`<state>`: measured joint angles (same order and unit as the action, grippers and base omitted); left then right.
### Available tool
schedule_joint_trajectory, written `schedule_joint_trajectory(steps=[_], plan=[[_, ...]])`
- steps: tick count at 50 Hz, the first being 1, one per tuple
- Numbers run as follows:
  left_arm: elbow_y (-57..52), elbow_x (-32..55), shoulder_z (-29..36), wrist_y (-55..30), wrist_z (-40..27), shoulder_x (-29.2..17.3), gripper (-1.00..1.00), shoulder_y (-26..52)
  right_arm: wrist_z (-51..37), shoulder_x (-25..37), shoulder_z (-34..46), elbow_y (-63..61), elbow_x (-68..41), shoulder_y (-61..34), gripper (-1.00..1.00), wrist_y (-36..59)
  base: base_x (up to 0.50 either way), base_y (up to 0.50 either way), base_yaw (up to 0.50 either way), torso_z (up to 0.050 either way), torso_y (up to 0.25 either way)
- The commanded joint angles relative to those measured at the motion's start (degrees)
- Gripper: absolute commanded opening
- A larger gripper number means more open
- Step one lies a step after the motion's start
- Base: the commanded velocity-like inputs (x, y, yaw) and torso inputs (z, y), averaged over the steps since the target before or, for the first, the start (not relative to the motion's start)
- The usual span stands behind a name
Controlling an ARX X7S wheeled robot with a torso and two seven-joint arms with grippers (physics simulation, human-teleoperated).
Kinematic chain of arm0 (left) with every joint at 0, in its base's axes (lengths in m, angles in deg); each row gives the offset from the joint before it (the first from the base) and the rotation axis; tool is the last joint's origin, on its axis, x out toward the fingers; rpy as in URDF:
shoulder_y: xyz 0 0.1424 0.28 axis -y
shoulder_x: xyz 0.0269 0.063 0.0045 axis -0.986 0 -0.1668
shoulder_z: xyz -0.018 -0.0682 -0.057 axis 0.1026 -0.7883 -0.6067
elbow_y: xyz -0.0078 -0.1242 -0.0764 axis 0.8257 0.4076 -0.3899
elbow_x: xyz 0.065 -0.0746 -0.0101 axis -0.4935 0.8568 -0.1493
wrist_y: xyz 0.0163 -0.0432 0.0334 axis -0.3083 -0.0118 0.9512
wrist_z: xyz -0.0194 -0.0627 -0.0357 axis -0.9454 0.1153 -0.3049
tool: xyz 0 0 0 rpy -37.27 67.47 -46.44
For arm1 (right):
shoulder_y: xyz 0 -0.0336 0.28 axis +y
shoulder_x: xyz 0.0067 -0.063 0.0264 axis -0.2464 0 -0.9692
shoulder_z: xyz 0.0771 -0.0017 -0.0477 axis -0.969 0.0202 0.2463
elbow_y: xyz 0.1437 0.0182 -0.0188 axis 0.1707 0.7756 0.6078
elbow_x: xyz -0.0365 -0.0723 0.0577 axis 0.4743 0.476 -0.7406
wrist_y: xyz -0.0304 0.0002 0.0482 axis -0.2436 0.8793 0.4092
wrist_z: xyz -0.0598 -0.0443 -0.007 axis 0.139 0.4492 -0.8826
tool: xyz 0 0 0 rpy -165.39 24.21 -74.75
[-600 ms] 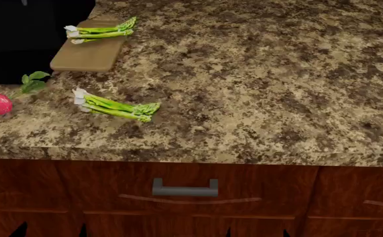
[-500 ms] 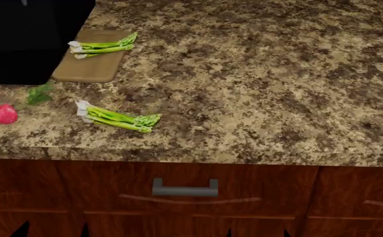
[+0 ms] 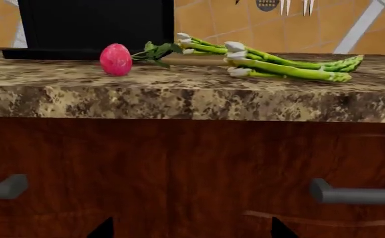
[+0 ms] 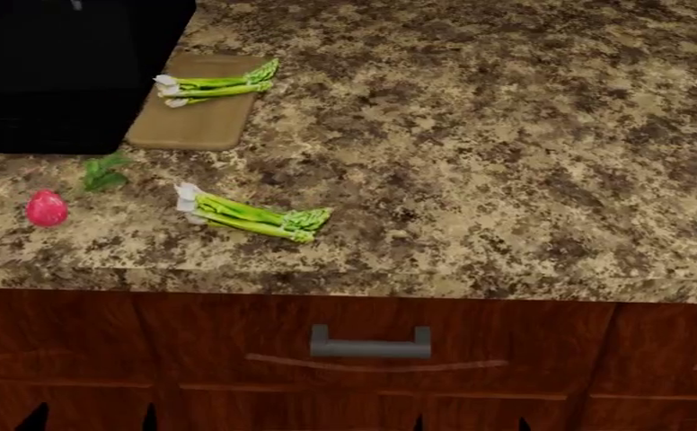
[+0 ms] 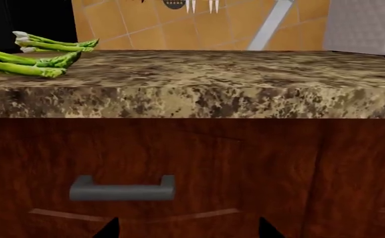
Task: Clear the non-vegetable object off the cutting board and place the vegetables onto it.
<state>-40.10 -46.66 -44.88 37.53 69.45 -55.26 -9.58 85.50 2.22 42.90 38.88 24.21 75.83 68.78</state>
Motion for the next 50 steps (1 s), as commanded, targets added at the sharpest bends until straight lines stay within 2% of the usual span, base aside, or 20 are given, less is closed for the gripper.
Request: schedule_joint_trajectory(steps=[1,27,41,44,45,46,50], plan=[[0.0,1.2,1.0,0.3,-1.1,-1.1,1.00,0.0,-1.4,0.9,1.3,-0.2,-0.8,-0.1,1.00,0.6,0.00,0.50,0.00,0.000,0.000],[0.2,2.3,3.1,1.4,-3.0,-2.8,1.00,0.0,-3.1,2.5,3.1,0.1,-2.7,-0.2,1.00,-0.1,0.00,0.50,0.00,0.000,0.000],[-0.9,3.5,3.7,1.1,-3.8,-3.6,1.00,-0.2,-5.5,3.3,3.6,-2.5,-2.1,0.7,1.00,-0.8,0.00,0.00,0.00,0.000,0.000],[-5.5,6.4,2.6,-5.3,-4.2,-4.6,1.00,-0.1,-7.1,4.1,3.0,-9.8,-1.8,2.7,1.00,2.9,0.00,0.00,0.00,0.000,0.000],[-8.8,9.3,1.9,-11.1,-4.3,-5.1,1.00,-0.3,-7.2,4.5,3.0,-12.2,-1.9,3.0,1.00,4.3,0.00,0.00,0.00,0.000,0.000],[-11.1,8.8,2.0,-11.8,-4.9,-5.5,1.00,-0.8,-7.4,4.8,3.1,-14.0,-1.7,3.0,1.00,5.9,0.00,0.00,0.00,0.000,0.000],[-20.3,12.2,1.0,-20.5,-6.3,-7.1,1.00,0.8,-7.5,7.0,3.7,-23.9,-1.2,1.3,1.00,17.6,0.00,0.00,0.00,0.000,0.000]])
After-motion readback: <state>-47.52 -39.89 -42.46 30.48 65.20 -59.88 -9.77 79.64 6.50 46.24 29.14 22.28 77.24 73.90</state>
